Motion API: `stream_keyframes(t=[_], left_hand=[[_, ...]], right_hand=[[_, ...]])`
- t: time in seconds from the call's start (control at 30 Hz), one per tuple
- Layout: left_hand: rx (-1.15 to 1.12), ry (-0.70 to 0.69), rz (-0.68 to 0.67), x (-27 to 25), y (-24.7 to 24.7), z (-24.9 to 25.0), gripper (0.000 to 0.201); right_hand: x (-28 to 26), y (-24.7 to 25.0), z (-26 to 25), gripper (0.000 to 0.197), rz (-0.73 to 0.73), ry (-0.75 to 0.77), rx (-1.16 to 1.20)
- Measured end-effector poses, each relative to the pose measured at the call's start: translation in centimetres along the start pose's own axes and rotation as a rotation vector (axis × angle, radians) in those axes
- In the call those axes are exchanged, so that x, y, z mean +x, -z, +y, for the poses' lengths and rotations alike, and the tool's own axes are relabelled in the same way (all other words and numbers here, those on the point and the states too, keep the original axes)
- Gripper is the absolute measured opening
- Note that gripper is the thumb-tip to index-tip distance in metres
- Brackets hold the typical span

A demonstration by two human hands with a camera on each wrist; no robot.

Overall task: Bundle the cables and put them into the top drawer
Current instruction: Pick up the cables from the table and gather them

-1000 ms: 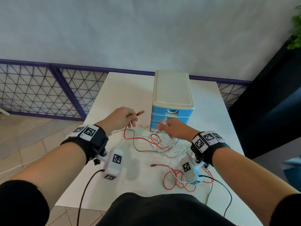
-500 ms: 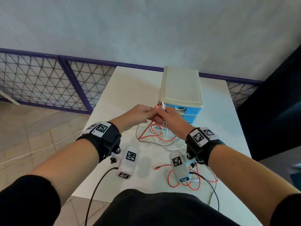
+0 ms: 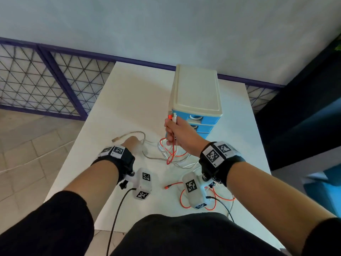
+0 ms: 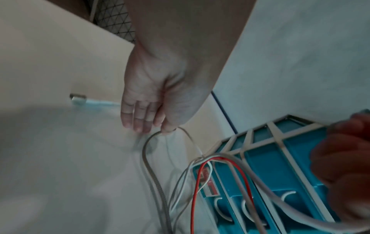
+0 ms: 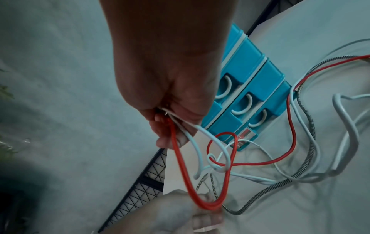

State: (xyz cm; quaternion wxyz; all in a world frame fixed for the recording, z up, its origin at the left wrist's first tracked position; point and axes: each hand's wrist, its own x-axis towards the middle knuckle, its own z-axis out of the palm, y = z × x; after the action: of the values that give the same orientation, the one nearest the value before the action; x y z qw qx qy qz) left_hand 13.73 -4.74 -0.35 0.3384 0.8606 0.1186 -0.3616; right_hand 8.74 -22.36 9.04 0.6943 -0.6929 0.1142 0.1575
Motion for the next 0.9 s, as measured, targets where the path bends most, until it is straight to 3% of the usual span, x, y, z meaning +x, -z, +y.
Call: stream_keyframes(t=[0.03, 0.13, 0.2, 0.27, 0.37, 0.5, 0.57, 0.7, 0.77, 0.9], left_hand=[[-0.068, 0.019, -0.013, 0.4, -0.6, -0.2, 0.036], [-0.348, 0.005, -0.021, -0.5, -1.5, 0.6, 0.011], [-0.444, -0.011, -0.072, -1.5, -1.5, 1.4, 0.024], [-0.498, -0.038, -0.156, -2.5, -1.2, 2.2, 0.018], [-0.586, -0.082, -0.246, -4.0, 0.2, 3.2, 0.013], [-0.408, -0.128, -0.267, -5.9, 2.0, 3.4, 0.023], [-0.325, -0.139, -0.256, -6.8, 2.9, 3.3, 0.02], [-0.522, -0.258, -0.234, -8.4, 4.7, 3.9, 0.03], [-0.593, -0.345, -0.261, -9.4, 5.0, 4.6, 0.027], [-0.391, -0.47, -0.365, -11.0, 3.9, 5.7, 0.021]], right_hand=[[0.1, 0.0, 0.1, 0.015, -0.013, -0.007, -0.023], [0.5, 0.2, 0.0, 0.016, 0.006, -0.041, -0.115], [0.7, 0.5, -0.4, 0.019, 0.052, -0.042, -0.227], [0.8, 0.7, -0.9, 0.026, 0.051, -0.004, -0.412], [0.5, 0.7, -1.7, 0.029, -0.137, -0.03, -0.653], [1.3, 1.0, -1.2, 0.038, -0.196, -0.12, -0.838], [1.6, 1.4, -1.0, 0.031, -0.188, -0.171, -0.875], [1.4, 1.9, -1.1, 0.034, -0.086, -0.154, -0.808], [1.7, 1.7, -1.0, 0.035, -0.05, -0.135, -0.584], [1.7, 1.0, -2.0, 0.045, -0.064, -0.147, -0.122]])
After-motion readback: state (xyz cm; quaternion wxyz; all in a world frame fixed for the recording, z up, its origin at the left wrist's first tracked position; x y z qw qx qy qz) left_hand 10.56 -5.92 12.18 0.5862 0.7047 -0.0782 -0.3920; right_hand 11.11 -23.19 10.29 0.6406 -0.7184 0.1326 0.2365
